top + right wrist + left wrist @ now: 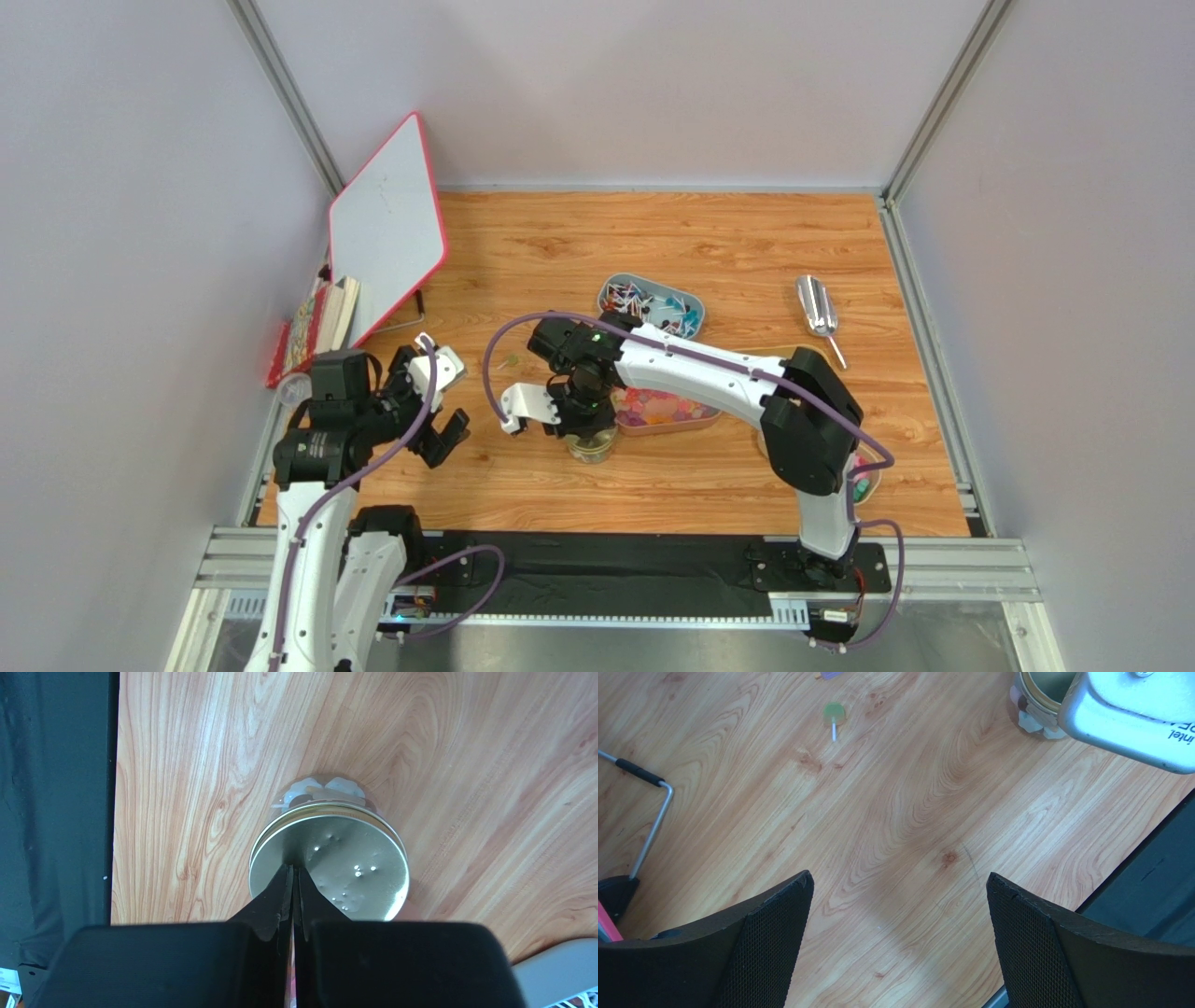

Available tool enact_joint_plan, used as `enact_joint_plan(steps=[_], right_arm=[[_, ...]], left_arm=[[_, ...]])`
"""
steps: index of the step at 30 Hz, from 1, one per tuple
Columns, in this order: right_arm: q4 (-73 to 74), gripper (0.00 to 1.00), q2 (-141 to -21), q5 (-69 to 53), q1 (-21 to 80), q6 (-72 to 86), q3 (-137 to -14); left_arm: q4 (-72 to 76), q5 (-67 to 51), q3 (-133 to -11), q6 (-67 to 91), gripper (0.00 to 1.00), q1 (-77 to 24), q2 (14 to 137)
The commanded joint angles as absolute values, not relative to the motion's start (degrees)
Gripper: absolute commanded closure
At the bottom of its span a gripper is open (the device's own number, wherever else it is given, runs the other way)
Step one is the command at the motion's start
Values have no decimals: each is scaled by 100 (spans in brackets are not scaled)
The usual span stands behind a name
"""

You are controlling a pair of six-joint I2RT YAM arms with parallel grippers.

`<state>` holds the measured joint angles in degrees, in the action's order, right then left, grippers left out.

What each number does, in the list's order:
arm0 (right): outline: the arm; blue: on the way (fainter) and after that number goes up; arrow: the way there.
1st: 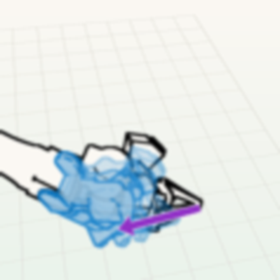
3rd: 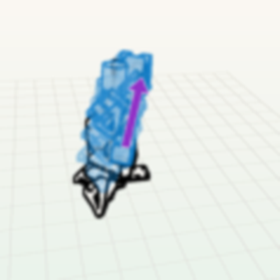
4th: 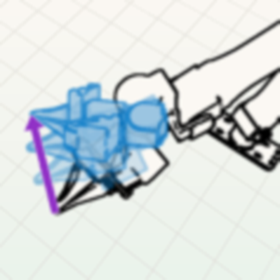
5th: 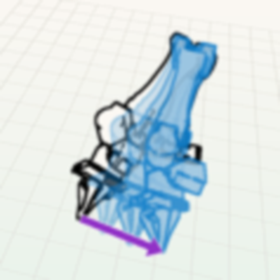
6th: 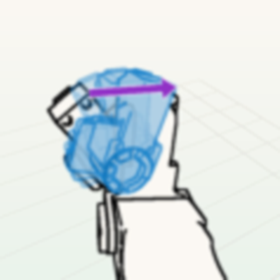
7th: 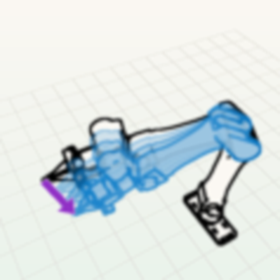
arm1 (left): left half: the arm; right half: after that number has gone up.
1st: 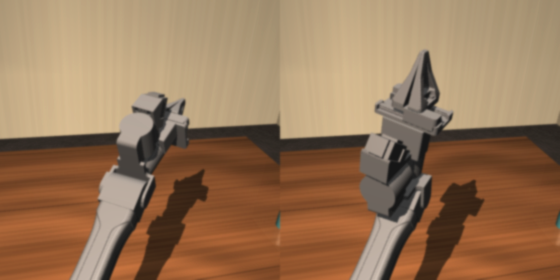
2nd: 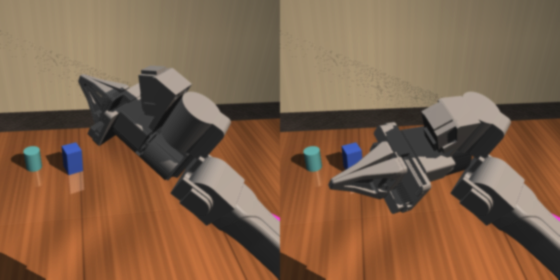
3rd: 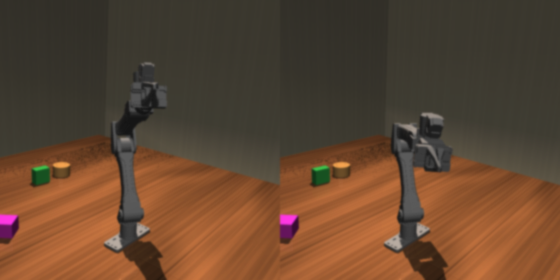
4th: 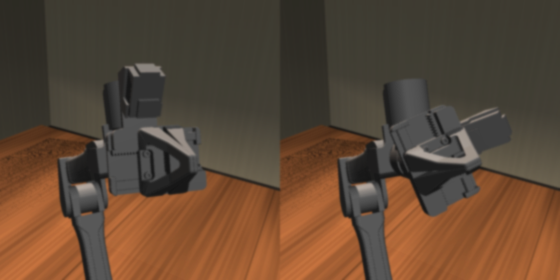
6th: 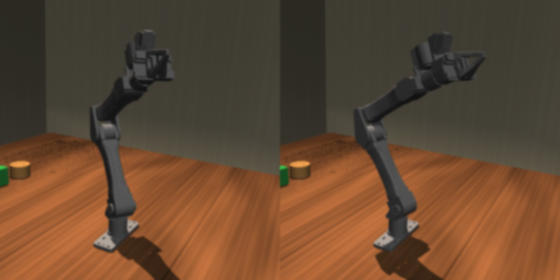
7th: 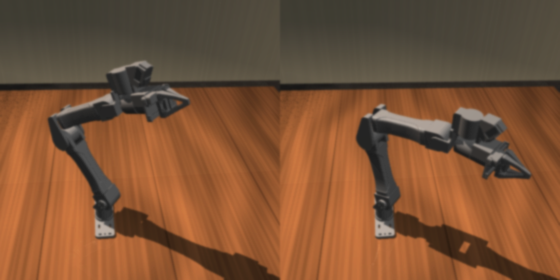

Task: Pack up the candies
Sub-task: Close the bottle lid on the packing bottle, then screw the bottle lid onto the packing bottle.

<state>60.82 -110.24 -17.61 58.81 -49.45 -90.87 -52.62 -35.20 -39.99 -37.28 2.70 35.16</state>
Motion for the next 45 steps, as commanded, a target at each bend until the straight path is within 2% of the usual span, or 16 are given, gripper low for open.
enact_joint_plan(steps=[1,4,7,8,10,11,12,13,15,17,19,22,26,32,40,45], right_arm=[[5897,100,-10873,-1811,5889,-4816,-8833],[5968,100,-10329,-1776,5819,-4799,-8833],[5636,100,-9573,-1758,5477,-4449,-8842],[5468,100,-9345,-1793,5119,-4204,-8842],[4943,99,-8852,-1837,4626,-3422,-8842],[4809,91,-8755,-1811,4101,-3184,-8877],[4729,45,-8702,-1811,3852,-2982,-8947],[4729,23,-8666,-1671,3632,-2675,-8991],[4781,12,-8622,-1573,3043,-2523,-9000],[4904,6,-8464,-1661,2578,-2400,-8886],[5096,4,-8341,-1687,2383,-2417,-8772],[5211,4,-8008,-1548,2250,-2680,-8561],[5335,2,-7787,-1494,2224,-2883,-8332],[5396,2,-8006,-1608,2215,-2848,-8569],[5475,2,-8069,-1767,2180,-2988,-8772],[5642,2,-8007,-1854,2171,-3164,-8736]], left_arm=[[-5282,-3586,-3938,-4033,1,255,3402],[-5308,-4067,-3850,-4428,0,264,3305],[-5326,-5147,-3683,-4762,0,237,3243],[-5265,-5603,-3648,-4790,0,185,3321],[-5020,-5774,-3630,-4546,2,-295,3750],[-4427,-5653,-3612,-4274,3,-508,3892],[-4099,-5547,-3534,-4054,3,-719,4015],[-3739,-5424,-3464,-3739,3,-1104,4173],[-2562,-4993,-3166,-3307,1,-1414,4297],[-1692,-4800,-3015,-3086,0,-1783,4657],[-1303,-4755,-2918,-2638,1,-2125,5156],[-853,-3817,-3040,-2451,1,-2932,5614],[-413,-3008,-3137,-2338,0,-3059,5879],[-633,-3139,-3507,-1363,0,-3435,6328],[191,-1892,-2866,-422,0,-3894,6302],[334,-1863,-2778,-404,1,-3894,6503]])
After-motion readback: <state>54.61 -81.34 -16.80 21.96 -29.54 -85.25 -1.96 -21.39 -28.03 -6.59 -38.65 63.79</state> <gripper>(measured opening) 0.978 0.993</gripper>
